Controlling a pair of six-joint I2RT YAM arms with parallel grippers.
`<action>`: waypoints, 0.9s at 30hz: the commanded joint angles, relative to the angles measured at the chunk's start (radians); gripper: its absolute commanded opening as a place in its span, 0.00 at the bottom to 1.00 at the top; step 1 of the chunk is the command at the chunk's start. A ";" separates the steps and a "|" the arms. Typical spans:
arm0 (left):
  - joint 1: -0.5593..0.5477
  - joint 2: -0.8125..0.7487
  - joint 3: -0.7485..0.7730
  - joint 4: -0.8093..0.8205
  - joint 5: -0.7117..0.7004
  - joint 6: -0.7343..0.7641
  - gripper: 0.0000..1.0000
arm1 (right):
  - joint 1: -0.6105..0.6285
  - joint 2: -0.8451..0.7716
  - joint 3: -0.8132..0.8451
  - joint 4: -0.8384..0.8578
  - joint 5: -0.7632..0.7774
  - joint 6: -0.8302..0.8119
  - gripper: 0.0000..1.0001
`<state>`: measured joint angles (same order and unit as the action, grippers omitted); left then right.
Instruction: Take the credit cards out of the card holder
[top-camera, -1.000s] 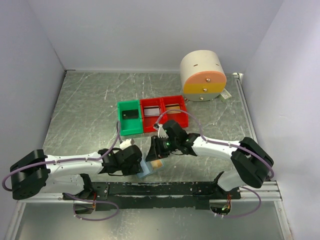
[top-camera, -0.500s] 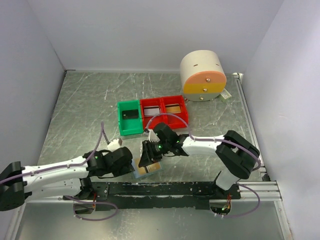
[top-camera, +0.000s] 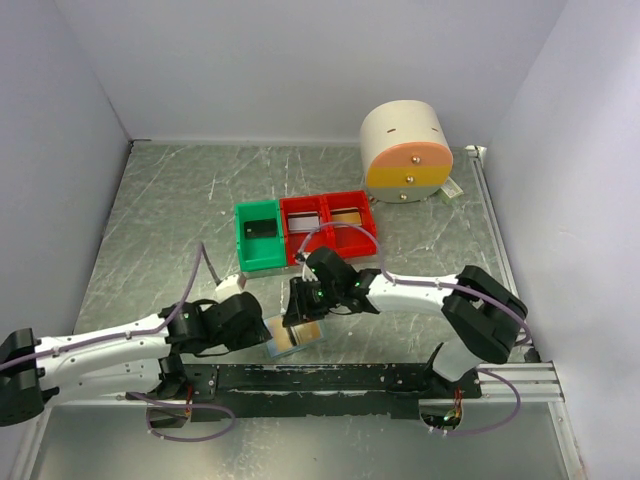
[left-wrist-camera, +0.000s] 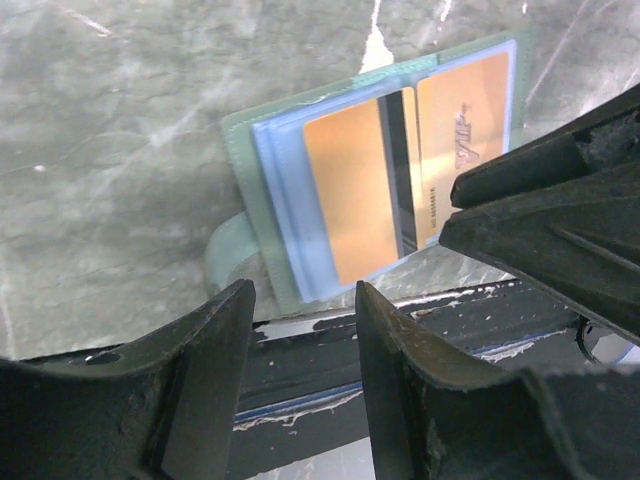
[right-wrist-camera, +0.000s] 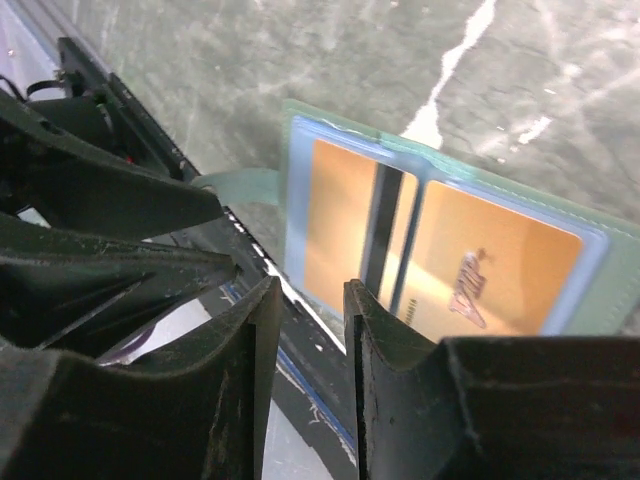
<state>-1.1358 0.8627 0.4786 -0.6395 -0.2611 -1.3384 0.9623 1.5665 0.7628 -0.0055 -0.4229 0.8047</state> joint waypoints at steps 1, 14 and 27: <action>-0.001 0.071 0.051 0.149 0.046 0.088 0.56 | -0.014 -0.037 -0.053 -0.022 0.108 0.030 0.32; 0.000 0.226 0.037 0.218 0.068 0.087 0.53 | -0.021 0.034 -0.115 0.097 0.025 0.082 0.30; 0.000 0.273 -0.036 0.232 0.073 0.038 0.44 | -0.030 0.063 -0.171 0.221 -0.024 0.166 0.24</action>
<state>-1.1358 1.1065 0.4534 -0.4141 -0.1970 -1.2877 0.9413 1.6157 0.6186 0.1608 -0.4309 0.9325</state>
